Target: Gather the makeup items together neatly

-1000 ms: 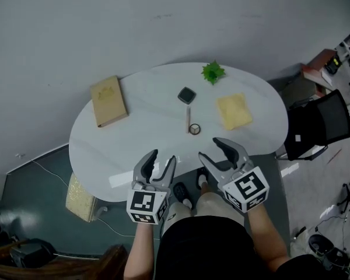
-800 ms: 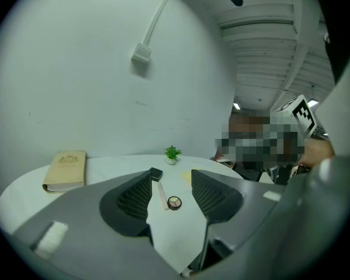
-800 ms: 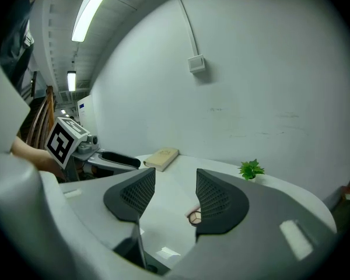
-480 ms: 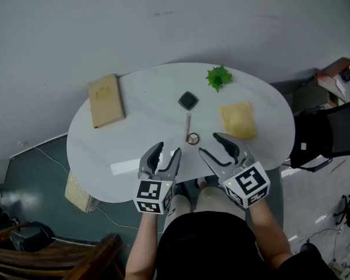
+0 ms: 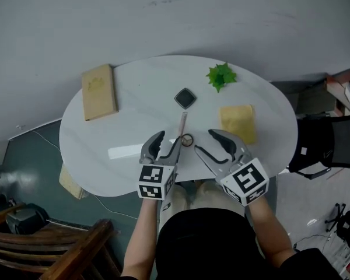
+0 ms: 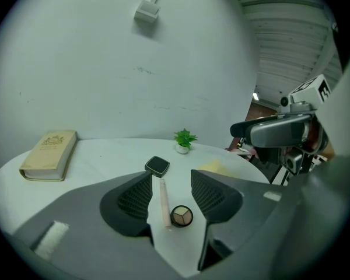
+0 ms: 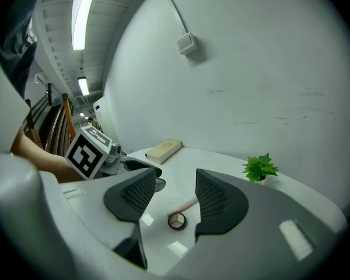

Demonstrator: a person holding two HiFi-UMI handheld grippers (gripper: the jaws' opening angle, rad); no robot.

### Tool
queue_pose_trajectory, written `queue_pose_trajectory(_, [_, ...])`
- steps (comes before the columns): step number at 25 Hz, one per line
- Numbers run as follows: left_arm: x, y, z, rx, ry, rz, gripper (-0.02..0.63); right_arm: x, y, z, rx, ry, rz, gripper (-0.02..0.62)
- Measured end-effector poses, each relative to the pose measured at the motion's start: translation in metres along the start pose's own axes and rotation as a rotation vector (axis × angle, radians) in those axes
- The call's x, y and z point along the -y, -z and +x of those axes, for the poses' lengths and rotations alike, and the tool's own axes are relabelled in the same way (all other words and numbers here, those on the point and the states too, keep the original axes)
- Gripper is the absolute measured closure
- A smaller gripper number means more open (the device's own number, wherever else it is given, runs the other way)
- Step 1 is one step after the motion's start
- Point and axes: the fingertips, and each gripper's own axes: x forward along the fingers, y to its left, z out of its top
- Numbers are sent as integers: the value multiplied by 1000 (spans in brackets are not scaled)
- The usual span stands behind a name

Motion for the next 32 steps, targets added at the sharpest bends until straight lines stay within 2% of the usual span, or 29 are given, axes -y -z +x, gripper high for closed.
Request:
queue_pose_trajectory(7, [1, 22, 39, -79, -10, -8, 403, 14, 13, 6, -11, -40, 6, 393])
queue_pose_trajectory(15, [0, 38, 72, -129, -5, -35, 416, 30, 24, 12, -43, -31, 28, 393])
queue_pose_trajectory(22, [-9, 60, 93, -188, -14, -16, 433, 32, 26, 18, -56, -15, 49, 393])
queue_pose_trajectory(32, [-12, 74, 107, -222, 14, -5, 468, 28, 32, 22, -76, 8, 47, 393])
